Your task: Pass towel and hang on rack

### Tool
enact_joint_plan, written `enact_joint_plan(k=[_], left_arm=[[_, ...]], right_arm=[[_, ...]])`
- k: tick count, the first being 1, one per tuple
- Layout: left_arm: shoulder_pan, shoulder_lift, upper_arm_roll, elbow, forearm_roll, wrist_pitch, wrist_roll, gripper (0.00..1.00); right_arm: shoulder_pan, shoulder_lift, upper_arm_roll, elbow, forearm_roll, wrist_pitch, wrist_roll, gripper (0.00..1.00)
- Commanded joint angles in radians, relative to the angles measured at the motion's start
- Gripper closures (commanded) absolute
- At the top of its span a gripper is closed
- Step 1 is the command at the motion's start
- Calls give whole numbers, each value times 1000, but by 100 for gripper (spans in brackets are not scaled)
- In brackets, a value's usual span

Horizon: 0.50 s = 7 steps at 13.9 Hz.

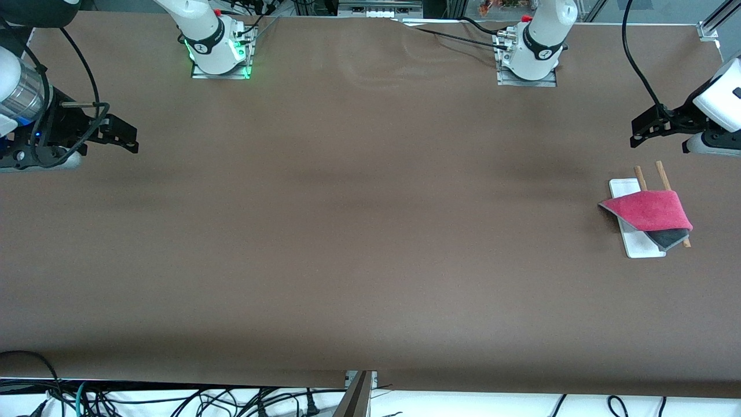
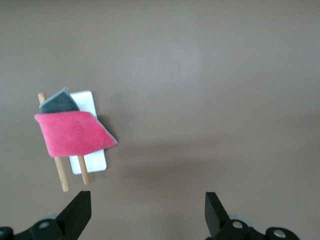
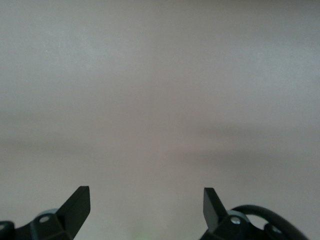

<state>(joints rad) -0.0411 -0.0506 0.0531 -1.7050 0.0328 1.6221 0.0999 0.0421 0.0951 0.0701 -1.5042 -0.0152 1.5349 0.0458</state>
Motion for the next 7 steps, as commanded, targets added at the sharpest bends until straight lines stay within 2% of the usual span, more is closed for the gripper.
enact_joint_plan(k=[1,7], left_arm=[[-16,38,8,48,24,-36,-19,0],[36,46,-30,50,21,-31,-25,0]], right_arm=[[-1,3,5,15,-6,-2,5,0],[-1,2,5,15,-3,-6,6,0]])
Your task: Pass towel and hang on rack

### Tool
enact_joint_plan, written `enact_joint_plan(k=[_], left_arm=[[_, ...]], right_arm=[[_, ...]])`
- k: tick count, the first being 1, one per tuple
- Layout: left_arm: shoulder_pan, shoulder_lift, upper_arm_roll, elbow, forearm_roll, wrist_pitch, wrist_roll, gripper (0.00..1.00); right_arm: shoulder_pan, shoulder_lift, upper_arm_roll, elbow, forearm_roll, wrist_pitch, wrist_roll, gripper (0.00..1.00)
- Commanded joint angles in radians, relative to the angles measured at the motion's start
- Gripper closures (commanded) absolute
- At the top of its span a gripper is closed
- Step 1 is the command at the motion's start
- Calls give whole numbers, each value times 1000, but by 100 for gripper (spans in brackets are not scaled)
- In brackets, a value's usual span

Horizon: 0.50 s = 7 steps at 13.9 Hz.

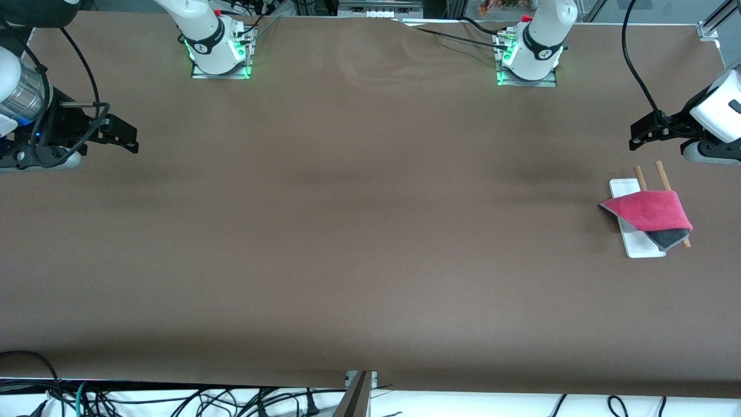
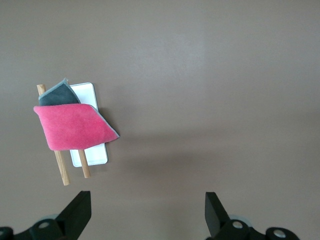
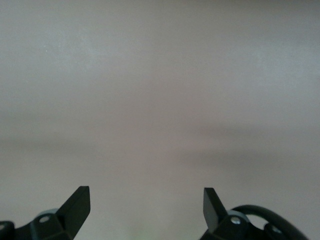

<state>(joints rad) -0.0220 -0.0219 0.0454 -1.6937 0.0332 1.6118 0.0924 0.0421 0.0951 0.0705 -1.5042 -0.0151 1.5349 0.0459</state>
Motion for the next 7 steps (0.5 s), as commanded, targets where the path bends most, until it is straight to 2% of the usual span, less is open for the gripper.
enact_joint_plan(k=[1,7], left_arm=[[17,20,-22,38,19,-20,-17,0],[19,25,-25,39,19,-18,-17,0]], right_arm=[[1,2,5,15,-3,-7,6,0],[1,2,5,15,-2,-10,6,0]])
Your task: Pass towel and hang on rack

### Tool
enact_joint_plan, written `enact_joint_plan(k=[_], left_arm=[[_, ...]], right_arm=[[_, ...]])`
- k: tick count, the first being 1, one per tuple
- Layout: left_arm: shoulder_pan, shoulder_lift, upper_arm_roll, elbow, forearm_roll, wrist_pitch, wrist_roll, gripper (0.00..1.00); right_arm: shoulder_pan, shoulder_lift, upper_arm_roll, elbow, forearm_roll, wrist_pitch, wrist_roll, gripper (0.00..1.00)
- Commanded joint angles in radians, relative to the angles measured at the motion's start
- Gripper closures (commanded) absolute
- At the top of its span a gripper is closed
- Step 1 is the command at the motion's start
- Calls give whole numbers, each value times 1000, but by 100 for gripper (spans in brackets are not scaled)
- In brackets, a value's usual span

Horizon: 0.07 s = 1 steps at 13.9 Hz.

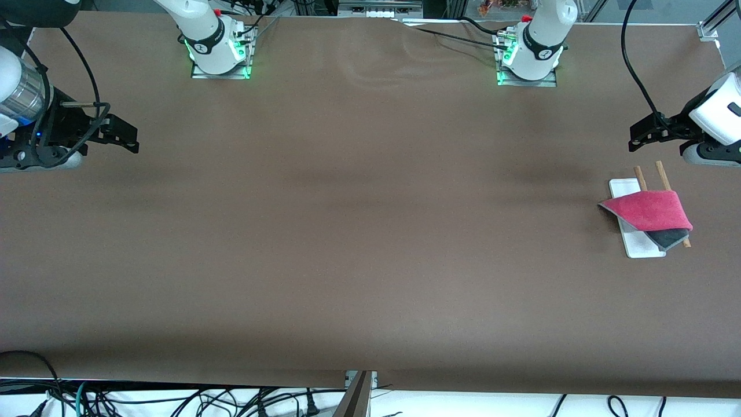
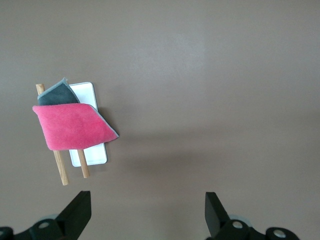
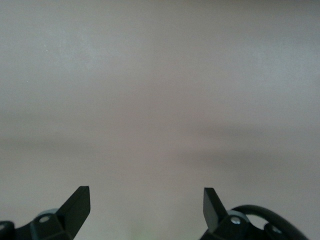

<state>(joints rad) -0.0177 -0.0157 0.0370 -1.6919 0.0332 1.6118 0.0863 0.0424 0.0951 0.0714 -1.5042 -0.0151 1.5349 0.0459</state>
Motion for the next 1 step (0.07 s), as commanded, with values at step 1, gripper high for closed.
enact_joint_plan(k=[1], left_arm=[[15,19,-17,37,17,-18,-10,0]], right_arm=[[1,2,4,15,-2,-10,6,0]])
